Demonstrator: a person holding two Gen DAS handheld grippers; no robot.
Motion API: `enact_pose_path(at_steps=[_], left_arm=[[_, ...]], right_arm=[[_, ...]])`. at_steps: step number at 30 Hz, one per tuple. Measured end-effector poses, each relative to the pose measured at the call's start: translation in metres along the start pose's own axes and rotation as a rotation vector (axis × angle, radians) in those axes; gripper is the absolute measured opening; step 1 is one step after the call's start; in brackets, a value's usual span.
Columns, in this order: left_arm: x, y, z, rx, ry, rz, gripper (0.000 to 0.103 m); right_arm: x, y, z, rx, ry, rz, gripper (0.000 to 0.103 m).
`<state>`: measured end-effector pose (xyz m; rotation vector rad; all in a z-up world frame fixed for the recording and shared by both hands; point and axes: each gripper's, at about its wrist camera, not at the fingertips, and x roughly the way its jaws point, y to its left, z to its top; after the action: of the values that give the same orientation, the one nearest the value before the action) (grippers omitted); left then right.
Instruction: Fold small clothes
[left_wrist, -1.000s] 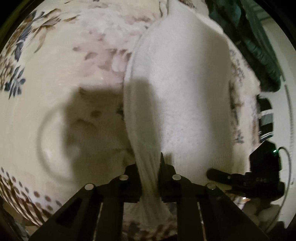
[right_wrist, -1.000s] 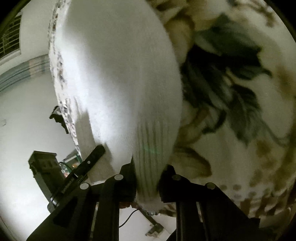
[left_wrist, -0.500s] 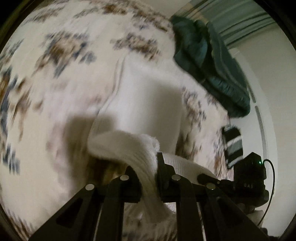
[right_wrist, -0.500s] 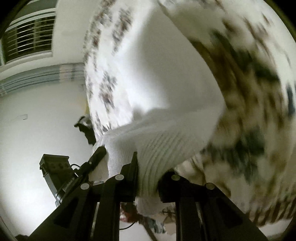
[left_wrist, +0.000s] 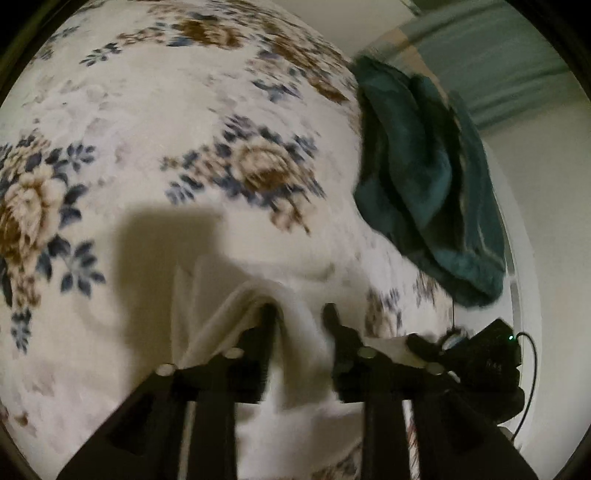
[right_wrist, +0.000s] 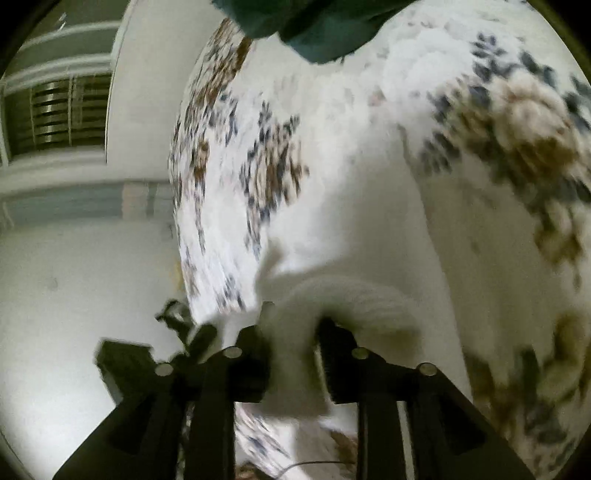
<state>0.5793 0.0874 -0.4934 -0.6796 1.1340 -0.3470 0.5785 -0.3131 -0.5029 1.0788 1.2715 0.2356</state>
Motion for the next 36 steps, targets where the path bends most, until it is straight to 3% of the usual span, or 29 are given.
enact_pose_path(at_steps=[1, 2, 3, 8, 12, 17, 19, 20, 21, 22, 25, 32, 35, 36], left_arm=[[-0.002, 0.004, 0.005, -0.014, -0.016, -0.005, 0.042], [-0.007, 0.009, 0.008, -0.028, -0.037, -0.002, 0.055], [-0.012, 0.015, 0.010, -0.040, -0.061, 0.005, 0.060], [-0.006, 0.025, 0.008, 0.058, -0.044, 0.120, 0.060], [0.021, 0.003, 0.000, 0.261, -0.002, 0.220, 0.060], [0.060, -0.023, -0.001, 0.442, 0.047, 0.308, 0.058], [0.077, -0.027, -0.002, 0.500, 0.075, 0.364, 0.043], [0.083, -0.027, -0.001, 0.518, 0.088, 0.381, 0.016], [0.091, -0.026, -0.001, 0.542, 0.110, 0.409, 0.004], [0.094, -0.025, -0.001, 0.549, 0.115, 0.411, 0.004], [0.086, -0.022, 0.000, 0.567, 0.085, 0.391, 0.002], [0.034, -0.014, 0.009, 0.476, -0.035, 0.324, 0.002], [0.034, -0.003, 0.014, 0.427, -0.017, 0.317, 0.002], [0.042, 0.003, 0.015, 0.417, 0.021, 0.314, 0.002]], right_arm=[[-0.002, 0.000, 0.008, 0.004, -0.015, 0.013, 0.044], [-0.006, 0.005, 0.015, -0.010, -0.030, -0.003, 0.048], [-0.010, 0.008, 0.018, -0.030, -0.042, -0.023, 0.058], [-0.029, 0.007, 0.011, -0.208, -0.052, -0.241, 0.061], [-0.015, -0.005, 0.003, -0.266, -0.016, -0.330, 0.061], [0.012, -0.009, 0.004, -0.303, -0.007, -0.409, 0.061], [0.019, -0.007, 0.003, -0.323, -0.009, -0.450, 0.059], [0.022, -0.007, 0.002, -0.331, -0.007, -0.468, 0.059], [0.024, -0.007, 0.001, -0.337, -0.007, -0.484, 0.052], [0.027, -0.006, -0.001, -0.347, -0.005, -0.509, 0.035], [0.025, -0.002, -0.004, -0.371, -0.031, -0.552, 0.012], [0.001, 0.010, -0.013, -0.374, -0.103, -0.500, 0.009], [0.008, 0.013, -0.010, -0.396, -0.071, -0.529, 0.010], [0.013, 0.012, -0.007, -0.394, -0.043, -0.546, 0.011]])
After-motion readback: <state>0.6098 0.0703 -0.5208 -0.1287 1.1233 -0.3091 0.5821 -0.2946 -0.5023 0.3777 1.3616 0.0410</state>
